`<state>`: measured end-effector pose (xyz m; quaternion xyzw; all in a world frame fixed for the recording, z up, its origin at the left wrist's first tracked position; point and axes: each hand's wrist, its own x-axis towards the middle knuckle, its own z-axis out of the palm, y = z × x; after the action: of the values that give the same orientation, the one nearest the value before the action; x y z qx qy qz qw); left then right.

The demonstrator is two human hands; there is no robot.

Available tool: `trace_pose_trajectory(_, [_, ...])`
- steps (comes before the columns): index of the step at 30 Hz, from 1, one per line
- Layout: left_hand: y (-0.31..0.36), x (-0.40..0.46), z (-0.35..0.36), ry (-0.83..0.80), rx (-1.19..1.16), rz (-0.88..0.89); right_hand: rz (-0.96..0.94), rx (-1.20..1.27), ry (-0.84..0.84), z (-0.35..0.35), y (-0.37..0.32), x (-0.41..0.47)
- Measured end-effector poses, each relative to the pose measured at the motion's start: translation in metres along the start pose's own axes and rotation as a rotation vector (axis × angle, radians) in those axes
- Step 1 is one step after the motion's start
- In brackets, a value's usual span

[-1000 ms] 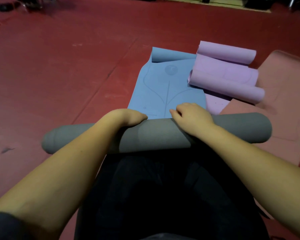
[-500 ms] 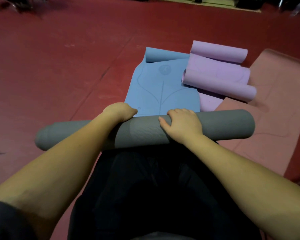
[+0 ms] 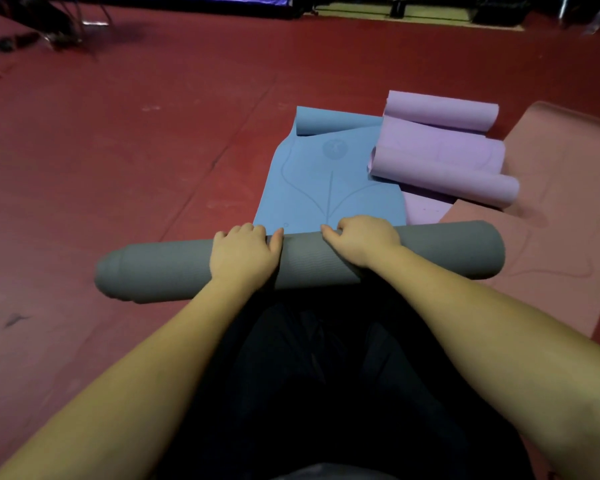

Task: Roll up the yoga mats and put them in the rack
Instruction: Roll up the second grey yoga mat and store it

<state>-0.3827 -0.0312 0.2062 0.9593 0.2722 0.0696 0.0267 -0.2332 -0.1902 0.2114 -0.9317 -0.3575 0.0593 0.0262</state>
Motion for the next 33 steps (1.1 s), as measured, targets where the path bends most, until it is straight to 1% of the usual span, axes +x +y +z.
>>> trace_pose_trajectory(2, [0.001,0.006,-0.007,-0.027,-0.002,0.013,0.014,0.003,-0.037,-0.006,-0.002,0.002])
trace_pose_trajectory(5, [0.003,0.009,-0.014,-0.033,-0.018,0.046,0.032,-0.004,-0.043,-0.015,0.001,0.001])
trace_pose_trajectory(9, [0.006,0.007,-0.028,-0.079,0.005,0.037,0.030,-0.012,-0.075,-0.025,0.005,-0.002])
trace_pose_trajectory(12, [0.004,0.002,-0.037,-0.151,-0.030,0.009,0.043,-0.003,-0.181,-0.033,0.004,-0.003])
trace_pose_trajectory(16, [-0.002,-0.001,-0.032,-0.308,-0.068,-0.039,0.009,0.005,-0.412,-0.038,-0.001,-0.003])
trace_pose_trajectory(18, [-0.003,0.002,-0.028,-0.369,-0.079,-0.042,-0.004,0.032,-0.463,-0.038,-0.004,-0.003])
trace_pose_trajectory(21, [-0.005,0.014,-0.027,-0.449,-0.099,-0.059,0.030,0.095,-0.487,-0.037,-0.006,0.001])
trace_pose_trajectory(22, [-0.005,0.018,-0.027,-0.481,-0.110,-0.065,0.031,0.092,-0.470,-0.035,-0.005,0.002])
trace_pose_trajectory(23, [-0.006,0.022,-0.027,-0.509,-0.129,-0.078,0.017,0.075,-0.416,-0.033,-0.004,0.004])
trace_pose_trajectory(24, [-0.006,0.025,-0.028,-0.535,-0.152,-0.101,0.002,0.060,-0.313,-0.030,-0.004,0.004])
trace_pose_trajectory(26, [-0.004,0.033,-0.030,-0.587,-0.224,-0.175,-0.009,0.068,-0.048,-0.025,-0.003,0.000])
trace_pose_trajectory(27, [-0.003,0.037,-0.031,-0.620,-0.273,-0.226,-0.005,0.083,0.054,-0.024,-0.004,-0.004])
trace_pose_trajectory(28, [-0.003,0.042,-0.031,-0.661,-0.314,-0.262,0.002,0.082,0.116,-0.022,-0.003,-0.009])
trace_pose_trajectory(31, [-0.007,0.052,-0.032,-0.830,-0.523,-0.377,-0.019,0.034,0.180,-0.010,0.003,-0.026])
trace_pose_trajectory(33, [-0.006,0.058,-0.035,-0.936,-0.563,-0.411,-0.038,0.005,0.184,0.001,0.008,-0.038])
